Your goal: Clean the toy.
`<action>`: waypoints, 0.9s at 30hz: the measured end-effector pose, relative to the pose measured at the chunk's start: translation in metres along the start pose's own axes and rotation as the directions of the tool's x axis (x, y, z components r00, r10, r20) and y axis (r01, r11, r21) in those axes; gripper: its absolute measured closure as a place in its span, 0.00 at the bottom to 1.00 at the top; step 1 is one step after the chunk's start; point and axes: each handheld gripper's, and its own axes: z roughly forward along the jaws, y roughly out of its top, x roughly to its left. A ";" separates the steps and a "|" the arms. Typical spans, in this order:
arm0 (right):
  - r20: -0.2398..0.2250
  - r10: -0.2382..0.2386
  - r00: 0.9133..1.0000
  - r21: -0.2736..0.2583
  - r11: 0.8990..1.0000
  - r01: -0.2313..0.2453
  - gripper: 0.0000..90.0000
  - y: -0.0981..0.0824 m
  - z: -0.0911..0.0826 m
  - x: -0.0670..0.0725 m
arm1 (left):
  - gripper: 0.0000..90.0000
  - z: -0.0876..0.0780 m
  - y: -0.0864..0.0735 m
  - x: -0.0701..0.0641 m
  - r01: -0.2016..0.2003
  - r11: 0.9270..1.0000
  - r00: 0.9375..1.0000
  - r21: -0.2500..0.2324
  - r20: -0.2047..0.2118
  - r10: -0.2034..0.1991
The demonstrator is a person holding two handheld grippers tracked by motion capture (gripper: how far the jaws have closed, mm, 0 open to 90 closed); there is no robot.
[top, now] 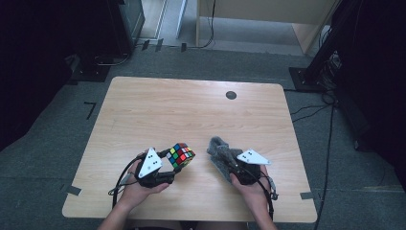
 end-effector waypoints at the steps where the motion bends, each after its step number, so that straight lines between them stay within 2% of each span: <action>1: -0.031 -0.013 0.999 -0.056 0.998 0.011 0.83 0.008 -0.008 0.007 | 0.38 0.001 0.000 -0.002 -0.014 1.000 1.000 0.009 -0.005 0.014; 3: -0.085 -0.055 0.995 -0.127 0.991 0.044 0.83 0.021 -0.020 0.024 | 0.38 0.003 0.001 -0.008 -0.050 0.998 0.999 0.027 -0.020 0.050; 4: -0.107 -0.081 0.991 -0.146 0.987 0.065 0.83 0.026 -0.024 0.034 | 0.38 0.005 0.002 -0.012 -0.064 0.997 0.998 0.033 -0.028 0.065; 6: -0.136 -0.152 0.979 -0.174 0.976 0.127 0.83 0.034 -0.029 0.055 | 0.38 0.007 0.004 -0.019 -0.089 0.995 0.995 0.046 -0.035 0.091; 7: -0.138 -0.198 0.970 -0.185 0.968 0.171 0.82 0.036 -0.030 0.067 | 0.38 0.008 0.005 -0.023 -0.110 0.992 0.993 0.055 -0.039 0.112; 8: -0.119 -0.256 0.959 -0.192 0.954 0.231 0.81 0.037 -0.032 0.078 | 0.38 0.009 0.006 -0.027 -0.131 0.990 0.990 0.061 -0.045 0.134; 10: -0.036 -0.387 0.921 -0.198 0.906 0.373 0.80 0.035 -0.033 0.102 | 0.38 0.011 0.008 -0.035 -0.170 0.983 0.983 0.069 -0.057 0.174; 11: -0.015 -0.422 0.907 -0.202 0.889 0.410 0.80 0.033 -0.033 0.108 | 0.38 0.012 0.009 -0.041 -0.195 0.978 0.978 0.078 -0.062 0.200; 12: -0.011 -0.452 0.892 -0.194 0.876 0.441 0.80 0.032 -0.031 0.116 | 0.38 0.013 0.010 -0.045 -0.213 0.974 0.974 0.079 -0.061 0.218; 14: -0.028 -0.490 0.871 -0.165 0.862 0.479 0.80 0.027 -0.025 0.123 | 0.38 0.013 0.011 -0.050 -0.233 0.969 0.970 0.078 -0.058 0.238; 15: -0.019 -0.515 0.857 -0.153 0.849 0.506 0.80 0.025 -0.022 0.125 | 0.38 0.013 0.011 -0.051 -0.243 0.966 0.967 0.083 -0.064 0.249; 16: -0.010 -0.528 0.849 -0.149 0.841 0.520 0.80 0.022 -0.020 0.126 | 0.38 0.013 0.011 -0.051 -0.251 0.964 0.964 0.085 -0.069 0.257; 17: -0.014 -0.526 0.851 -0.150 0.842 0.518 0.80 0.022 -0.019 0.124 | 0.38 0.012 0.010 -0.050 -0.250 0.965 0.965 0.084 -0.061 0.255; 19: -0.009 -0.496 0.868 -0.151 0.859 0.489 0.80 0.024 -0.020 0.117 | 0.39 0.011 0.010 -0.048 -0.245 0.966 0.967 0.078 -0.059 0.249; 23: 0.062 -0.395 0.917 -0.146 0.905 0.400 0.80 0.029 -0.025 0.092 | 0.39 0.007 0.011 -0.040 -0.211 0.976 0.975 0.054 -0.056 0.213; 25: 0.055 -0.316 0.947 -0.164 0.933 0.320 0.80 0.031 -0.029 0.081 | 0.39 0.006 0.011 -0.038 -0.191 0.981 0.980 0.041 -0.055 0.193; 26: 0.033 -0.291 0.956 -0.182 0.939 0.292 0.80 0.032 -0.031 0.078 | 0.39 0.005 0.011 -0.037 -0.189 0.981 0.980 0.035 -0.052 0.190; 27: 0.004 -0.280 0.960 -0.201 0.940 0.275 0.80 0.034 -0.032 0.077 | 0.39 0.005 0.011 -0.037 -0.189 0.982 0.981 0.029 -0.046 0.190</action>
